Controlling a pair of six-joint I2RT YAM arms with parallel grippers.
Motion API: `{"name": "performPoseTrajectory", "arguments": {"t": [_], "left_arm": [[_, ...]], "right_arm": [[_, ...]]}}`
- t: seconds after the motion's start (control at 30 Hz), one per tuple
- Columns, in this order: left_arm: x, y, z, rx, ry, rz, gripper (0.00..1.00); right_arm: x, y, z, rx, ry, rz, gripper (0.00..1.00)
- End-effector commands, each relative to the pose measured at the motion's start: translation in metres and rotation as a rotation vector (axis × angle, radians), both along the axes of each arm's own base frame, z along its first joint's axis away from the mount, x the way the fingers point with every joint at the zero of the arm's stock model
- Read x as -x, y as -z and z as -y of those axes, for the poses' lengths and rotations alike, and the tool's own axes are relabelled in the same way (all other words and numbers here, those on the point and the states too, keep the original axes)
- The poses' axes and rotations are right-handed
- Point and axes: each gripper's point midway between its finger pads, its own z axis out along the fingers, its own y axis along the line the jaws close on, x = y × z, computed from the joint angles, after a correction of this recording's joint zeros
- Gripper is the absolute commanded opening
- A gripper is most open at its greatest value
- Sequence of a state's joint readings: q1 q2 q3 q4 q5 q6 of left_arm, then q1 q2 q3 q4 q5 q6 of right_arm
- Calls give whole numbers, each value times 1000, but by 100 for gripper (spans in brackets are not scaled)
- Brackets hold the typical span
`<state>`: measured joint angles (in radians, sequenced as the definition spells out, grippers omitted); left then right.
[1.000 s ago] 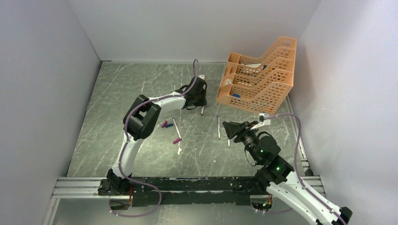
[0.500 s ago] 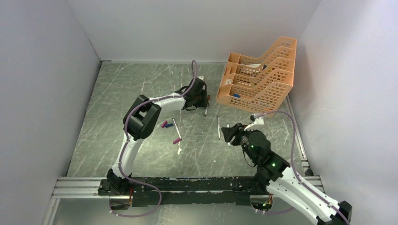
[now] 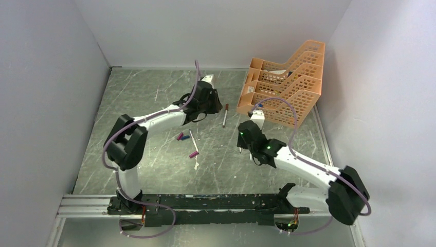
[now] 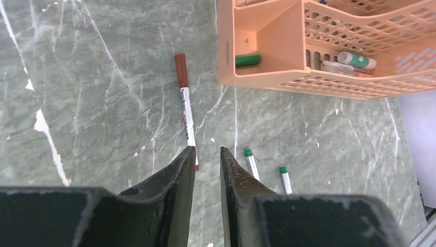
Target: Insert the pens into the pen caps
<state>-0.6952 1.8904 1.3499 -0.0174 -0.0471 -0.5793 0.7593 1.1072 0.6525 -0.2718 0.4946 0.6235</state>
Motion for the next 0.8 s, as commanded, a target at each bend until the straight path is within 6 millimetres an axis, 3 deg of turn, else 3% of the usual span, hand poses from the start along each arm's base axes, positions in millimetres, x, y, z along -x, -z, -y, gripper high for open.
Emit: {"name": "performPoseTrajectory", "arguments": {"t": [0.0, 0.2, 0.47, 0.7, 0.77], "left_arm": [[10, -11, -18, -12, -12, 53, 33], [28, -20, -38, -14, -15, 66, 34], [45, -17, -49, 2, 0, 63, 33], [52, -21, -53, 5, 24, 80, 30], [53, -24, -53, 6, 41, 95, 29]], "right_arm": [[-9, 20, 2, 69, 17, -31, 44], [-16, 53, -6, 114, -7, -100, 41], [-18, 92, -5, 115, -26, -170, 35], [-17, 110, -4, 145, -44, -213, 23], [-17, 111, -4, 154, -56, -217, 13]]}}
